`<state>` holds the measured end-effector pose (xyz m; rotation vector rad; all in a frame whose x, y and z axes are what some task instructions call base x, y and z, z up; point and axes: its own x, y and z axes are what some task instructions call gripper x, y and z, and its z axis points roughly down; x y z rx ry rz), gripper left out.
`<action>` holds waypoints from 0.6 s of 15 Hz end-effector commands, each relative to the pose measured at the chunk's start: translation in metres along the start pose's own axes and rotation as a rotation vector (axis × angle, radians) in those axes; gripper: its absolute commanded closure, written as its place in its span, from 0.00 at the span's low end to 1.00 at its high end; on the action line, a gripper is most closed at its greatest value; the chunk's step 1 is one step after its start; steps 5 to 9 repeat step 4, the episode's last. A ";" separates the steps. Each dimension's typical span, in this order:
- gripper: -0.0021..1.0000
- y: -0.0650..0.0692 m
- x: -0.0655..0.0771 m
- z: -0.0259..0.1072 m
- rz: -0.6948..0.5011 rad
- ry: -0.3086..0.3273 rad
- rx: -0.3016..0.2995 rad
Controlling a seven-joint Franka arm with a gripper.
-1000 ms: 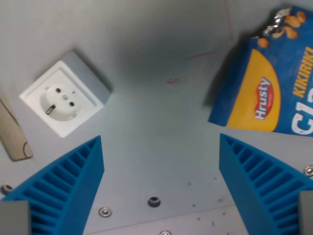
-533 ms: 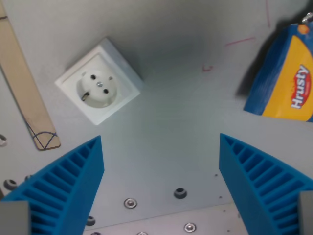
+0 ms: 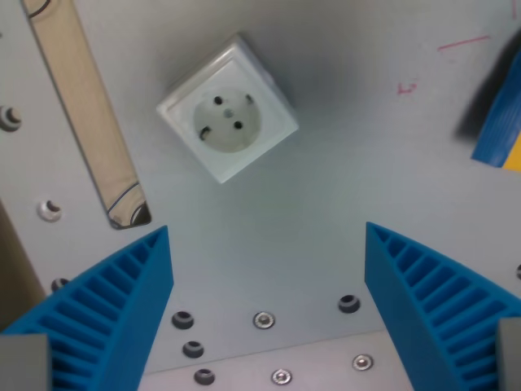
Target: Move in base positive y
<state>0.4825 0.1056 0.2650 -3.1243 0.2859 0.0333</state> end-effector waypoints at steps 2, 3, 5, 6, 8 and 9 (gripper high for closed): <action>0.00 -0.017 -0.009 -0.002 0.021 0.013 -0.007; 0.00 -0.022 -0.011 -0.002 0.021 0.013 -0.007; 0.00 -0.027 -0.012 -0.002 0.021 0.013 -0.007; 0.00 -0.027 -0.012 -0.002 0.021 0.013 -0.007; 0.00 -0.027 -0.012 -0.002 0.021 0.013 -0.007; 0.00 -0.027 -0.012 -0.002 0.021 0.013 -0.007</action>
